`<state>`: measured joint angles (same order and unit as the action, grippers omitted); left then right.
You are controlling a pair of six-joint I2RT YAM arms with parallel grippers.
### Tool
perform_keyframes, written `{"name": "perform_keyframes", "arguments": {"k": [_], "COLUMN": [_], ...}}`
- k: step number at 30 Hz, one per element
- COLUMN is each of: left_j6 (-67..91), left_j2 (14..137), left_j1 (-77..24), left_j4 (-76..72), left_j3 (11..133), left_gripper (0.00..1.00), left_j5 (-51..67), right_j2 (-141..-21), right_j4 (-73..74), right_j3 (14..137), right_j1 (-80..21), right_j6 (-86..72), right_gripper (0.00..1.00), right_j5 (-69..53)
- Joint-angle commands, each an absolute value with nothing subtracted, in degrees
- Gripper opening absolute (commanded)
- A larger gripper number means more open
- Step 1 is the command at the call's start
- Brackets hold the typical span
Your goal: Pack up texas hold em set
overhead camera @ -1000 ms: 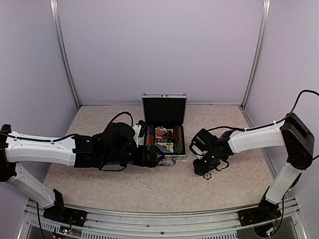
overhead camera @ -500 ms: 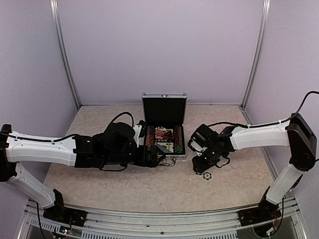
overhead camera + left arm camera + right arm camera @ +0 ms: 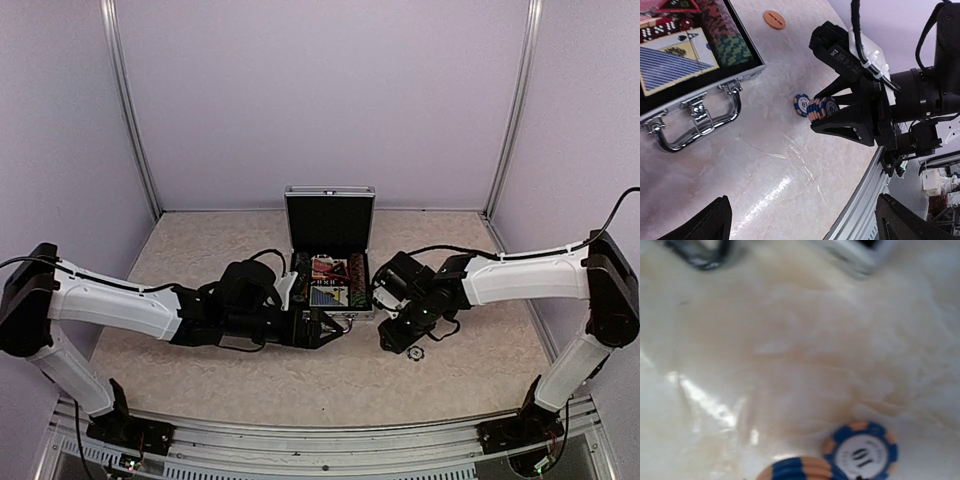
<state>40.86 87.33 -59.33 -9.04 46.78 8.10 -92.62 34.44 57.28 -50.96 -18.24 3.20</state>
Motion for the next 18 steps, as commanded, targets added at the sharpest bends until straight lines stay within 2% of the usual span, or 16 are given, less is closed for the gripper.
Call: {"name": "perform_keyframes", "arguments": {"k": [1,11,18], "left_j6": [42.3,49.19,50.02], "left_j2": [92.81,102.71,104.62], "left_j1": [-58.46,-56.81,-55.68], "left_j4": [-20.21,-37.34,-40.92], "left_j3": [45.74,43.25,42.63], "left_gripper": [0.99,0.99,0.99], "left_j5": [19.46,28.73,29.92], "right_j2": [-90.44,-90.53,-90.69], "right_j4": [34.85,34.98,35.69], "right_j3": [59.49,61.55,62.44], "right_j1": [-53.59,-57.74,-59.76], "right_j6": [-17.02,-17.06,-15.89], "right_gripper": [0.0,0.0,0.0], "right_j5": [2.22,2.17,0.71]}}
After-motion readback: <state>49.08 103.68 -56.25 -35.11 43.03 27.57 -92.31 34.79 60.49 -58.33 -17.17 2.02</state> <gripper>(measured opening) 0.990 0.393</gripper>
